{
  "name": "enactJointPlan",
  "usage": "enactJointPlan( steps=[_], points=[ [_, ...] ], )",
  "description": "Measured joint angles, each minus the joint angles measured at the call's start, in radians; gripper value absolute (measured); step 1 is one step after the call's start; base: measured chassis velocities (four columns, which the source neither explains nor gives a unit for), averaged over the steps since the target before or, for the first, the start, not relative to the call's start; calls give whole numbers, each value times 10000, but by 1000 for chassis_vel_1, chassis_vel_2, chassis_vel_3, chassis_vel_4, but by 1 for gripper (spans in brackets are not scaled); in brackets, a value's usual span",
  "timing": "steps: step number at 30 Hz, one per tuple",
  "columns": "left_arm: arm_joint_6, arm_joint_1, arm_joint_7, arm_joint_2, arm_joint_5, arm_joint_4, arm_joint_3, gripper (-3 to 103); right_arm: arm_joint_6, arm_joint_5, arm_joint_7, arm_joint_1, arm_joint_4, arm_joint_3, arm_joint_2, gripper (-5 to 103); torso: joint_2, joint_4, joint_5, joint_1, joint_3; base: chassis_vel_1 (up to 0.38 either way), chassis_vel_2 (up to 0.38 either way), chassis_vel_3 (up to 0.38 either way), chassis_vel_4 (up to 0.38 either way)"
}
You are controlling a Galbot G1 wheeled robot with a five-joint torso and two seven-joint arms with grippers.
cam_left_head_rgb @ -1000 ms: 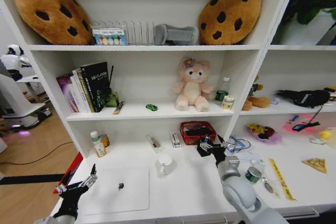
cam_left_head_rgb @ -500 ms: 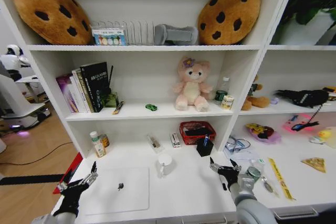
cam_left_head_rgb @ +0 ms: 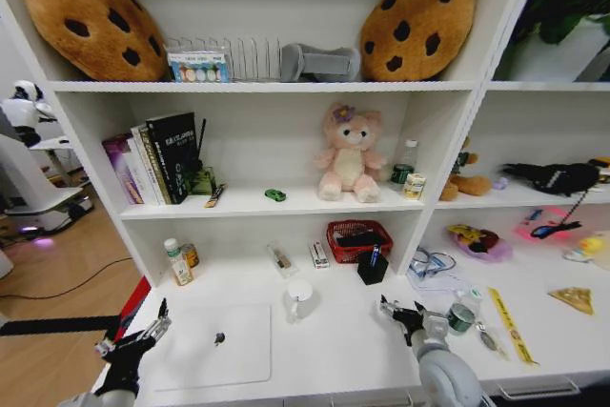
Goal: Organize the objects on the table.
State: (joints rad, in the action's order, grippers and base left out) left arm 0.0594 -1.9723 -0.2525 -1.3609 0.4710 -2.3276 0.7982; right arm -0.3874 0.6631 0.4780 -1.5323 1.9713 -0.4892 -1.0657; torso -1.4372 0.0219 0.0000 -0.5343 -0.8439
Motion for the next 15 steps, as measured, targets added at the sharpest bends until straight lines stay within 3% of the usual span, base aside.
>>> enactJointPlan(
  steps=[6, 11, 14, 15],
  points=[
    [78, -107, 3, -80, 33, -92, 70, 100, 6, -23, -30, 167, -353, 153, -22, 101, 0, -5, 1, 0, 0, 0, 0, 0, 0],
    [99, -151, 8, -141, 18, -150, 68, 100, 106, -144, -35, 192, -414, 182, -41, 87, 0, -4, -1, 0, 0, 0, 0, 0, 0],
    [103, -165, 7, -150, -8, -213, 61, 100, 145, -162, -42, 184, -375, 161, 0, 71, 0, -3, 1, 0, 0, 0, 0, 0, 0],
    [103, -165, 7, -150, -8, -213, 61, 100, 145, -162, -42, 184, -375, 161, 0, 71, 0, -3, 1, 0, 0, 0, 0, 0, 0]
  ],
)
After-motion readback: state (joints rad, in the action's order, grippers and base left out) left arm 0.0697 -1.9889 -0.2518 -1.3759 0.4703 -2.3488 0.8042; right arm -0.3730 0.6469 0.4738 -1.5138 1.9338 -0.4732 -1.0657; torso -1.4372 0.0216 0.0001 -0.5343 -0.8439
